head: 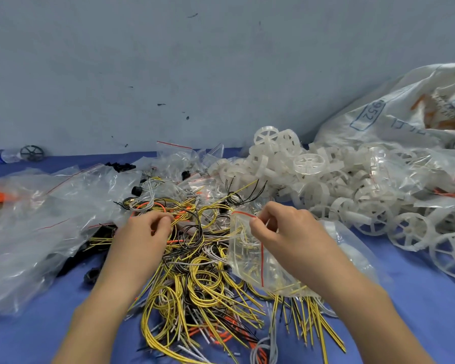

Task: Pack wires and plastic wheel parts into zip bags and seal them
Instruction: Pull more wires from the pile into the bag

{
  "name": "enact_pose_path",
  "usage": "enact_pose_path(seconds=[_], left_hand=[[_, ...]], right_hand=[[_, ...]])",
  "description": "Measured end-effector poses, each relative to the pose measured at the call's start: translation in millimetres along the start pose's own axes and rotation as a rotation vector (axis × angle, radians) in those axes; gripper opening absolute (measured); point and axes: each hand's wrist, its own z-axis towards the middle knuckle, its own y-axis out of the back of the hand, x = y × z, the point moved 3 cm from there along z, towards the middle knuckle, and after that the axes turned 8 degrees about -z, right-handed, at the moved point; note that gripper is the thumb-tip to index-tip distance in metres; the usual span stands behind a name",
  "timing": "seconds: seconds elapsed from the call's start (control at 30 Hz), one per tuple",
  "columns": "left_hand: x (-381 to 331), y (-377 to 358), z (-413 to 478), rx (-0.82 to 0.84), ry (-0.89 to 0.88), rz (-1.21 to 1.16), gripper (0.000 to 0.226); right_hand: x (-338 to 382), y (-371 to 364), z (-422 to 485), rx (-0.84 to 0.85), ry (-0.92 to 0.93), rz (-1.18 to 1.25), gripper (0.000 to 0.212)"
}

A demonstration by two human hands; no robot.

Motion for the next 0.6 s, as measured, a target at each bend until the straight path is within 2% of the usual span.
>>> enact_pose_path(seconds=[0.23, 0.5, 0.6], left_hand=[[2, -25, -8, 0.249, -0.059, 0.128, 0.023], [7, -32, -10, 0.346, -0.078, 0.217, 0.019], [4, -26, -10, 0.318, -0.094, 0.213, 0.016]], right_hand=[[0, 0, 1, 0.008, -0.002, 0.001, 0.025], [-3, 2, 1, 0.006, 0.003, 0.01, 0.025], [-4, 2, 1, 0.005, 0.004, 0.011, 0.025]])
